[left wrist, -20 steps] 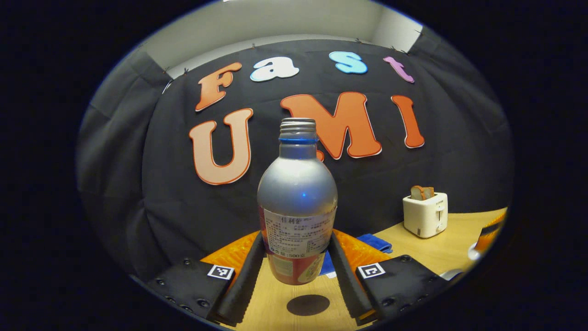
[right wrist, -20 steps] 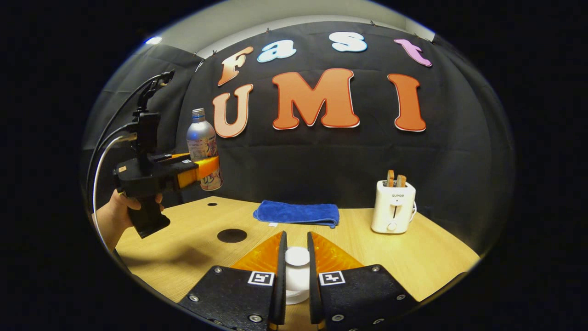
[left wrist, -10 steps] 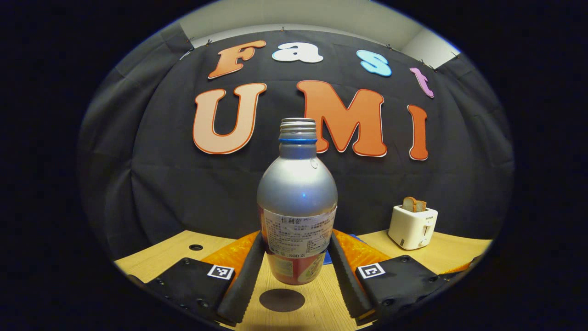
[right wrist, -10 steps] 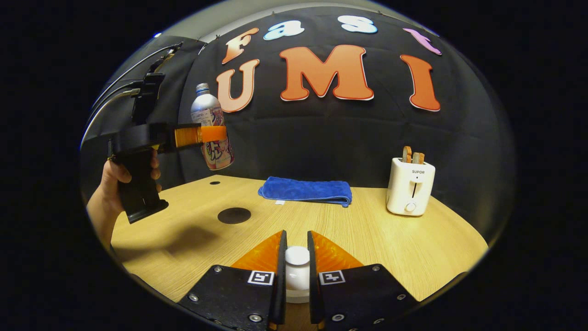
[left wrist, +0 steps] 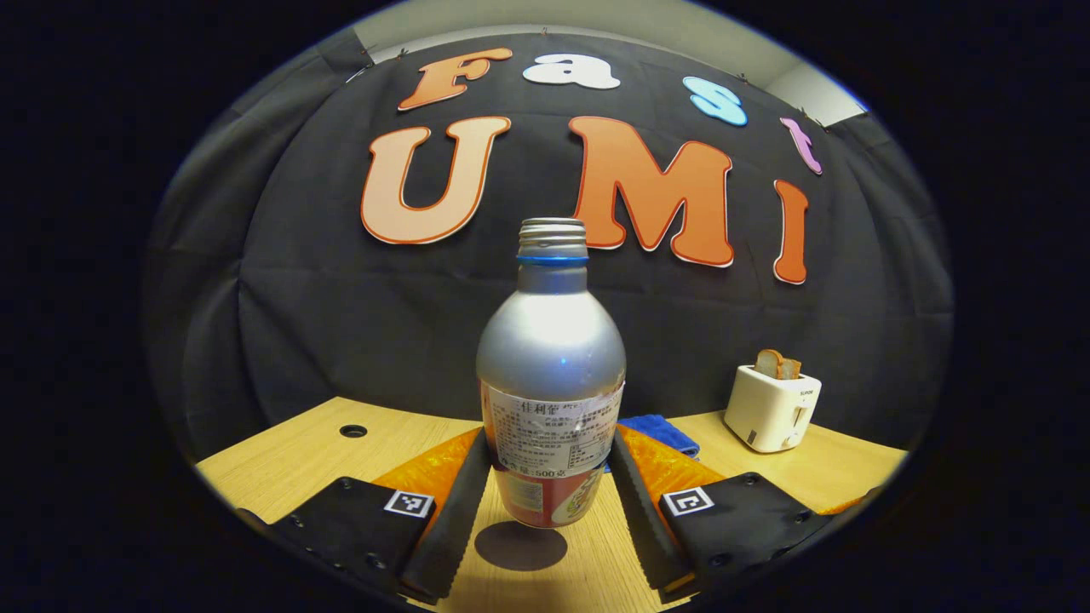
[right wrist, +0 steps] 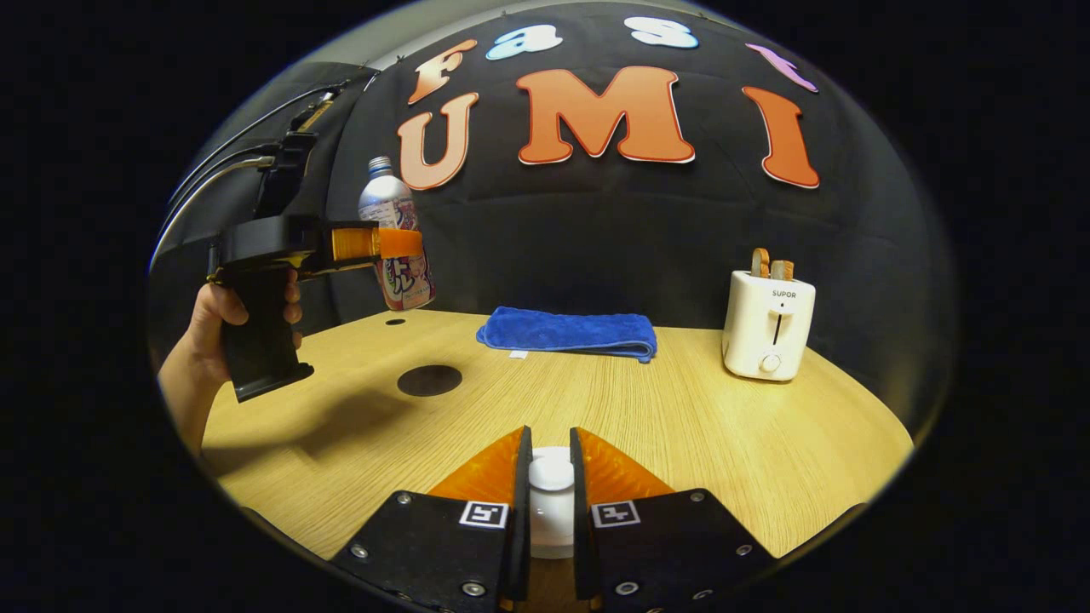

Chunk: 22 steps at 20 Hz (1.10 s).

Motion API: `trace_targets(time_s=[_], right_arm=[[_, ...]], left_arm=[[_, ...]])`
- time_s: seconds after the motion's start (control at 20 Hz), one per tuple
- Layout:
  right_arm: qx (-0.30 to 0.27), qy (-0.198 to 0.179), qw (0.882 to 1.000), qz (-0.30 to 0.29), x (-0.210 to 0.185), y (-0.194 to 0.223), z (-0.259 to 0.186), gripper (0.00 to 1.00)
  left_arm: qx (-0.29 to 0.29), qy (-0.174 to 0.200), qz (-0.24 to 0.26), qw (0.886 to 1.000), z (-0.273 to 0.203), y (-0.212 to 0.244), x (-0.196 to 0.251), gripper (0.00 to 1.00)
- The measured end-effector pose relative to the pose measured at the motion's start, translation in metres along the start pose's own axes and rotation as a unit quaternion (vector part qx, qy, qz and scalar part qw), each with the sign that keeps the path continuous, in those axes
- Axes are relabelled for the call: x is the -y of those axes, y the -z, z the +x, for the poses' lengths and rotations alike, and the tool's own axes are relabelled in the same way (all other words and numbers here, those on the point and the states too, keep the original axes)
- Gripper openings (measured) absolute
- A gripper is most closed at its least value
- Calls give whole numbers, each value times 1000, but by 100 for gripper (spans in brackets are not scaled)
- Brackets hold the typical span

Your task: Open the teacup lid with one hand, grasp the water bottle and pour water into the teacup with the other hand; after pouring, place the water bottle on the coaster and then close the teacup lid.

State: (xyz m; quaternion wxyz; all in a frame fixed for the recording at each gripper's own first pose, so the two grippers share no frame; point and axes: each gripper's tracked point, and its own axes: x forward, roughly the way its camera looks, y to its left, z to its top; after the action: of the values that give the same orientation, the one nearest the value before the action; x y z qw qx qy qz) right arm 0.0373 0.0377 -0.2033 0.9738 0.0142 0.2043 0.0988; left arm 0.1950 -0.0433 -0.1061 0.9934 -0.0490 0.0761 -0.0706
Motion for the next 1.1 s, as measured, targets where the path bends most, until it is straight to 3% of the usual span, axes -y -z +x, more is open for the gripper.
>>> trace_targets(time_s=[0.3, 0.45, 0.8, 1.1], right_arm=[[-9, 4, 1000, 20, 4, -2, 0, 30], [13, -2, 1000, 28, 5, -20, -8, 32], [65, -6, 997, 28, 11, -57, -22, 59], [59, 4, 997, 43, 27, -53, -23, 61]], left_arm=[[-36, -2, -18, 999, 15, 32, -8, 80], [-58, -3, -31, 998, 19, 51, -17, 82], [-123, -7, -44, 991, 29, 102, -21, 80], [-144, -8, -42, 989, 30, 122, -24, 83]])
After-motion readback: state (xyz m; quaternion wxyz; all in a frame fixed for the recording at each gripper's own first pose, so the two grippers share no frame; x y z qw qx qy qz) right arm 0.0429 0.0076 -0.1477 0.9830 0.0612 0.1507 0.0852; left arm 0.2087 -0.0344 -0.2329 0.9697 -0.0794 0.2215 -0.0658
